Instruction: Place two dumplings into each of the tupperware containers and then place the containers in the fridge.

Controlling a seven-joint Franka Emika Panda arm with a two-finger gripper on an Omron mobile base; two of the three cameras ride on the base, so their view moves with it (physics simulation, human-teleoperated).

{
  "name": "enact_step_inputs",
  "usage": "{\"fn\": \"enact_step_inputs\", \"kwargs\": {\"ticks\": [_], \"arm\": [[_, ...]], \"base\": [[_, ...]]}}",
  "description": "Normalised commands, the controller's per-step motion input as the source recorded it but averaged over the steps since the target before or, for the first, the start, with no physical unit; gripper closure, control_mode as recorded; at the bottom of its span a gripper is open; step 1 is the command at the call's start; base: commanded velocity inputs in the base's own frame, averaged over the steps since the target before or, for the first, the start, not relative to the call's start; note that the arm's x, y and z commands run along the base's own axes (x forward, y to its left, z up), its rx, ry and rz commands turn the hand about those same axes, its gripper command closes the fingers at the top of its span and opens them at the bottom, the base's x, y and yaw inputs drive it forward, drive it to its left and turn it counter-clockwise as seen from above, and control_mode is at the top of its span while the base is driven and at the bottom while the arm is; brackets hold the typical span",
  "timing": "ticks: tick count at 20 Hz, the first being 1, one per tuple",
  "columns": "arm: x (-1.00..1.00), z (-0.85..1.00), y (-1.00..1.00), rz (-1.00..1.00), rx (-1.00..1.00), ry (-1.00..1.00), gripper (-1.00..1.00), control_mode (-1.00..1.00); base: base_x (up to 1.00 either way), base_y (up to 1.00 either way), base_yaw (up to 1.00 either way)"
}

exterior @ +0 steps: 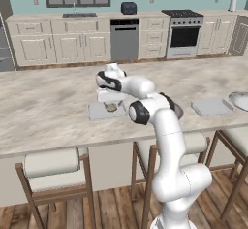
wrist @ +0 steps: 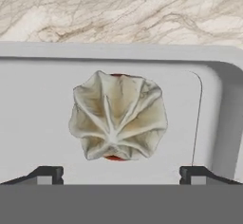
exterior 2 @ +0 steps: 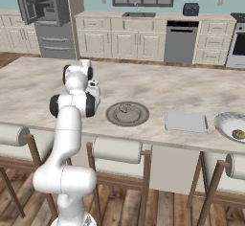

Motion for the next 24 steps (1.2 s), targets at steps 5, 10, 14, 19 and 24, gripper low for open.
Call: {"fn": "enact_step_inputs", "kwargs": {"ticks": [5, 10, 14, 19, 24], "arm": [[-0.53, 0.35, -0.77, 0.0, 0.02, 0.0, -1.0, -1.0], [-0.64, 0.17, -1.0, 0.0, 0.06, 0.0, -1.0, -1.0], [-0.65, -0.03, -1.0, 0.0, 0.09, -0.02, -1.0, -1.0], [-0.61, -0.2, -1.0, -0.03, 0.08, -0.01, -1.0, -1.0], [-0.18, -0.05, -0.82, -0.03, 0.02, -0.1, -1.0, -1.0]], "base": [[0.0, 0.0, 0.0], [0.0, 0.0, 0.0], [0.0, 0.0, 0.0], [0.0, 0.0, 0.0], [0.0, 0.0, 0.0]]}}
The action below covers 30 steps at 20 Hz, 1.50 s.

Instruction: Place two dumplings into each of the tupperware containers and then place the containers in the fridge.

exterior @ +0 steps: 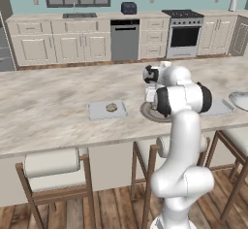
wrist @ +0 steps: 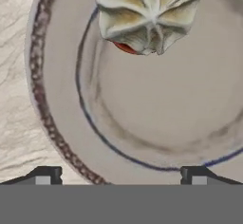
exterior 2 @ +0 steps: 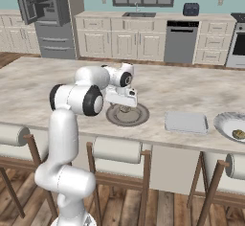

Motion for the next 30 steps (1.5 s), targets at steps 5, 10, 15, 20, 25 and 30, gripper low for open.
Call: {"fn": "enact_step_inputs", "kwargs": {"ticks": [5, 10, 15, 20, 25, 30], "arm": [[0.14, 0.0, -0.29, 0.0, 0.04, -0.21, -1.0, -1.0], [0.32, 0.0, 0.0, 0.02, 0.0, -0.13, -1.0, -1.0], [0.46, -0.01, 0.0, 0.03, 0.0, -0.04, -1.0, -1.0], [0.47, -0.04, 0.0, 0.01, 0.01, 0.0, -1.0, -1.0], [0.37, -0.19, 0.0, 0.0, 0.0, 0.0, -1.0, -1.0], [0.08, -0.23, 0.0, 0.0, 0.0, 0.0, -1.0, -1.0]], "base": [[0.0, 0.0, 0.0], [0.0, 0.0, 0.0], [0.0, 0.0, 0.0], [0.0, 0.0, 0.0], [0.0, 0.0, 0.0], [0.0, 0.0, 0.0]]}}
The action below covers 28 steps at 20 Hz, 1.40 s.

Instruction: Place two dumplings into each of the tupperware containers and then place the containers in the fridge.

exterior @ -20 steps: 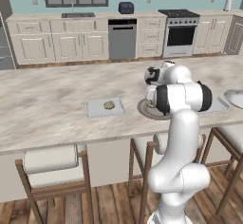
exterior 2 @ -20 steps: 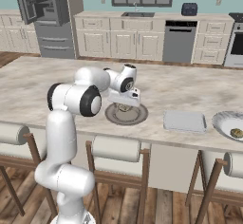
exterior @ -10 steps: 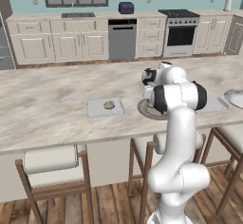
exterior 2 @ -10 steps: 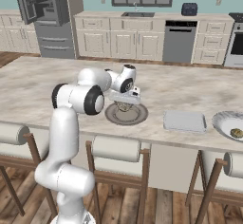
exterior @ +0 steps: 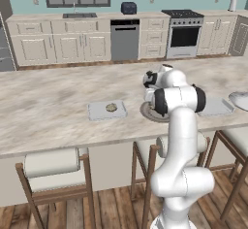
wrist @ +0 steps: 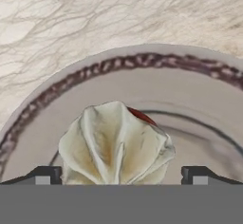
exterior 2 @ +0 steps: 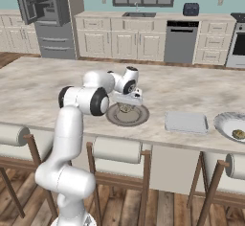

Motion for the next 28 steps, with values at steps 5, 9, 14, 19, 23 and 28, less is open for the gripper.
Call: {"fn": "enact_step_inputs", "kwargs": {"ticks": [5, 9, 14, 19, 23, 28], "arm": [[0.01, -0.11, 0.0, 0.0, 0.0, 0.0, -1.0, -1.0], [0.0, -0.13, 0.0, 0.0, 0.0, 0.01, -1.0, -1.0], [0.0, -0.25, 0.07, 0.0, 0.0, 0.04, 1.0, -1.0], [0.0, -0.02, 0.0, 0.0, 0.0, 0.01, 1.0, -1.0], [0.0, -0.02, 0.04, 0.0, 0.0, -0.02, 1.0, -1.0], [-0.16, 0.54, 0.49, 0.0, 0.01, 0.02, 1.0, -1.0]], "base": [[0.0, 0.0, 0.0], [0.0, 0.0, 0.0], [0.0, 0.0, 0.0], [0.0, 0.0, 0.0], [0.0, 0.0, 0.0], [0.0, 0.0, 0.0]]}}
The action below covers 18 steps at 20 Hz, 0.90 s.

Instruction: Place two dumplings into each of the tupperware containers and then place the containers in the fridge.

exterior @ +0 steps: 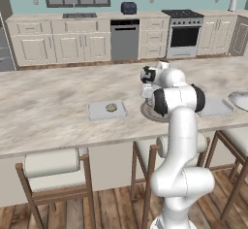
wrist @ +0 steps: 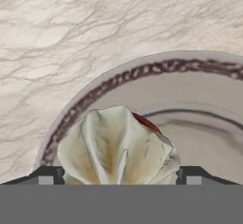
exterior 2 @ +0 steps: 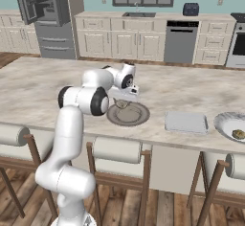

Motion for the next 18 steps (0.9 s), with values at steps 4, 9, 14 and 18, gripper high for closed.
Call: {"fn": "enact_step_inputs", "kwargs": {"ticks": [4, 9, 14, 18], "arm": [[-0.22, 0.67, 0.77, 0.0, 0.0, 0.04, 1.0, -1.0], [-0.32, 0.29, 0.95, 0.0, 0.0, 0.08, 1.0, -1.0], [-0.24, 0.0, 1.0, 0.0, 0.0, 0.09, 1.0, -1.0], [0.0, 0.0, 1.0, 0.0, -0.01, 0.07, 1.0, -1.0]], "base": [[0.0, 0.0, 0.0], [0.0, 0.0, 0.0], [0.0, 0.0, 0.0], [0.0, 0.0, 0.0]]}}
